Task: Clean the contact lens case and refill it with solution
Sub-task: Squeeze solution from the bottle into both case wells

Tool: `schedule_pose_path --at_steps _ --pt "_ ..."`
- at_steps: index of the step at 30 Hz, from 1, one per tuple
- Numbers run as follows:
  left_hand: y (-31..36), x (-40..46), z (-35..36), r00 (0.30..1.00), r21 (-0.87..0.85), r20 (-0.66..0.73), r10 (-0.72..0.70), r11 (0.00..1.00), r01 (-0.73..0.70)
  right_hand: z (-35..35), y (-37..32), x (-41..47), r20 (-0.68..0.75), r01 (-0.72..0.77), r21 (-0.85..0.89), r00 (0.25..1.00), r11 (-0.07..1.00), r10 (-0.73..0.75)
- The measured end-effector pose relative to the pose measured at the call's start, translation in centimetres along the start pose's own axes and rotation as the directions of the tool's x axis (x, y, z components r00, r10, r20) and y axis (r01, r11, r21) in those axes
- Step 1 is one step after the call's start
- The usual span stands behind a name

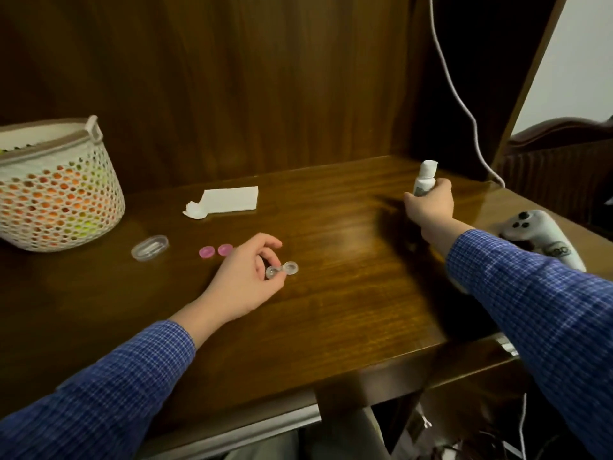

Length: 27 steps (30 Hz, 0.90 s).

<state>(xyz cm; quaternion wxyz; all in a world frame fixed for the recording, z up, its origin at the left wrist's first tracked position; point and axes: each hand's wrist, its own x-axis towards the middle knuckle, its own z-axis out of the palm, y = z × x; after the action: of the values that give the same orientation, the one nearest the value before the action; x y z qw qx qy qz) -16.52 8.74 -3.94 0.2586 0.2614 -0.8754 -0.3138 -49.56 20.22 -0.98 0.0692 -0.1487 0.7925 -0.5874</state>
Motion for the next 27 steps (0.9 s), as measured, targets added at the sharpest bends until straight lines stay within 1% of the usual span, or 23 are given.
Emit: schedule_pose_path --at_steps 3,6,8,10,13,15,17,19,21,27 --pt "0.1 -0.4 -0.3 1.000 0.028 0.002 0.022 0.999 -0.022 0.2 0.4 0.1 -0.007 0.045 -0.056 0.999 0.997 -0.046" --pt "0.1 -0.6 -0.6 0.999 0.050 0.009 0.045 0.998 -0.046 0.9 0.4 -1.5 0.012 0.142 -0.105 0.990 0.984 -0.141" --pt "-0.1 -1.0 -1.1 0.998 0.068 0.016 0.053 0.996 -0.054 1.6 0.0 -3.3 0.059 0.234 -0.105 0.972 0.967 -0.229" --pt "-0.4 -1.4 -1.8 0.998 0.082 0.025 0.056 0.995 -0.058 2.5 -0.5 -5.5 0.155 0.310 -0.068 0.942 0.948 -0.297" --pt "-1.2 -2.2 -3.5 0.998 0.103 0.016 0.054 0.993 -0.055 4.1 -1.6 -9.3 0.337 0.354 -0.003 0.881 0.935 -0.332" --pt "-1.8 -2.9 -5.0 0.999 0.096 -0.012 0.037 0.995 -0.036 5.3 -2.2 -11.9 0.442 0.384 0.060 0.817 0.921 -0.369" --pt "-2.7 -3.6 -6.4 0.999 0.088 -0.027 0.032 0.996 -0.030 6.4 -2.9 -14.2 0.513 0.417 0.112 0.753 0.902 -0.412" --pt "-3.5 -4.4 -7.5 1.000 0.075 -0.013 0.024 0.997 -0.023 7.6 -3.7 -16.3 0.570 0.430 0.146 0.699 0.891 -0.432" --pt "-4.2 -5.1 -8.2 1.000 0.074 0.006 0.014 0.997 -0.014 8.9 -4.3 -18.0 0.616 0.410 0.192 0.657 0.892 -0.435" --pt "-5.0 -5.3 -8.8 0.999 0.100 0.039 0.036 0.994 -0.040 12.0 -4.5 -19.8 0.675 0.426 0.253 0.565 0.869 -0.474"
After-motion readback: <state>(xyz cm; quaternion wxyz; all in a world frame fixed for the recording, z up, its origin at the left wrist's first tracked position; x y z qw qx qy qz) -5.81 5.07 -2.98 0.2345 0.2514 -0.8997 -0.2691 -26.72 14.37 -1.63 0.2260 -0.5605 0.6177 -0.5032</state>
